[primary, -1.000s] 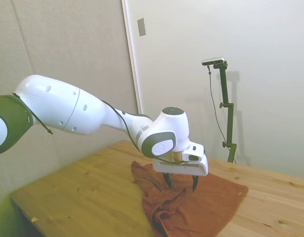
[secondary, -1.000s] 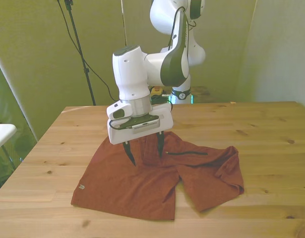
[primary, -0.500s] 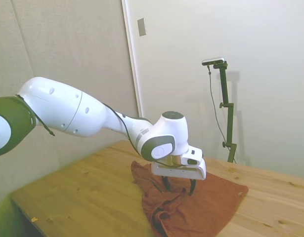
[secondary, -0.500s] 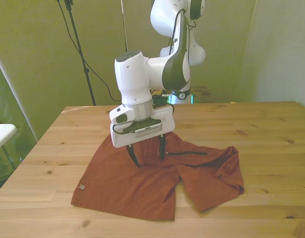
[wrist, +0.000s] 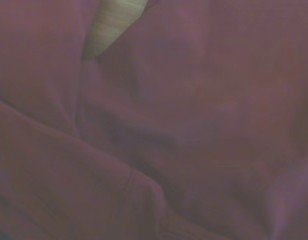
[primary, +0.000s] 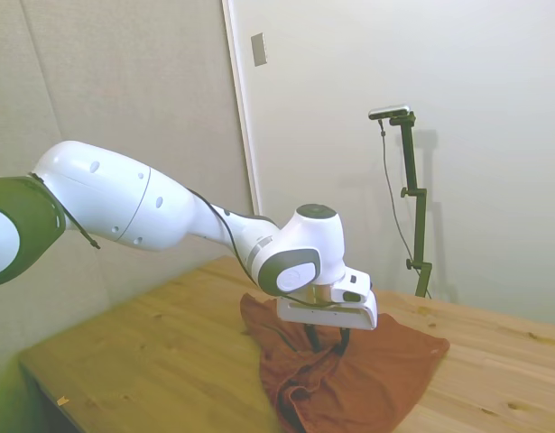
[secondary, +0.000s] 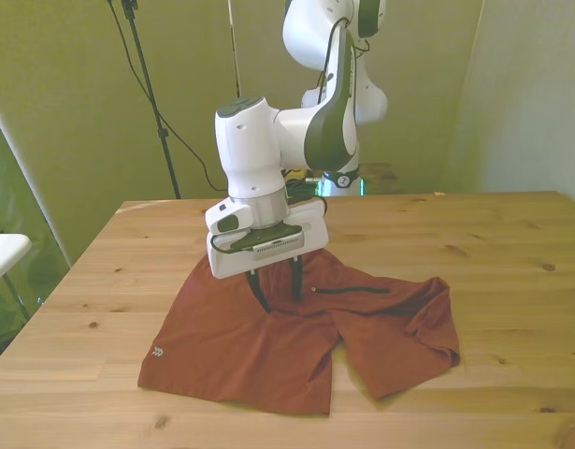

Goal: Unfold the shorts

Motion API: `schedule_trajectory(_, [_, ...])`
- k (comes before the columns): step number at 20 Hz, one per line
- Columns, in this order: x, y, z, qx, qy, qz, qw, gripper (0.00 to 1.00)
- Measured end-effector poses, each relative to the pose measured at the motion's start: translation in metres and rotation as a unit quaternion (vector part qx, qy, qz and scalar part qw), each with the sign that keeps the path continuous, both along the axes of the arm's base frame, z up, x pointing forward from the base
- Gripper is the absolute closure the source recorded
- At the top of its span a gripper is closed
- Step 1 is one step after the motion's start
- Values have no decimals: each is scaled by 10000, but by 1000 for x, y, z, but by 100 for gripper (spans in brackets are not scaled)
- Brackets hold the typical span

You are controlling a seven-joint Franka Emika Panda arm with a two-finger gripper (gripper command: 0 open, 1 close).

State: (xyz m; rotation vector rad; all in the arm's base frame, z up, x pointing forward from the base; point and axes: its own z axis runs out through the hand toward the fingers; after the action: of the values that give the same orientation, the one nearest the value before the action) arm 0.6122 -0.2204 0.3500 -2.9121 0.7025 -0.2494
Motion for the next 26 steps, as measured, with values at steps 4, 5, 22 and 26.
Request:
schedule_trajectory(4, [0, 0, 0, 18, 42, 12, 10000, 100])
schedule_trajectory(5, [0, 0, 1, 11, 52, 16, 10000, 100])
schedule_trajectory(22, [-37, 93, 70, -444, -149, 469, 9978, 100])
schedule_trajectory(26, [-77, 146, 71, -541, -127, 878, 9946, 100])
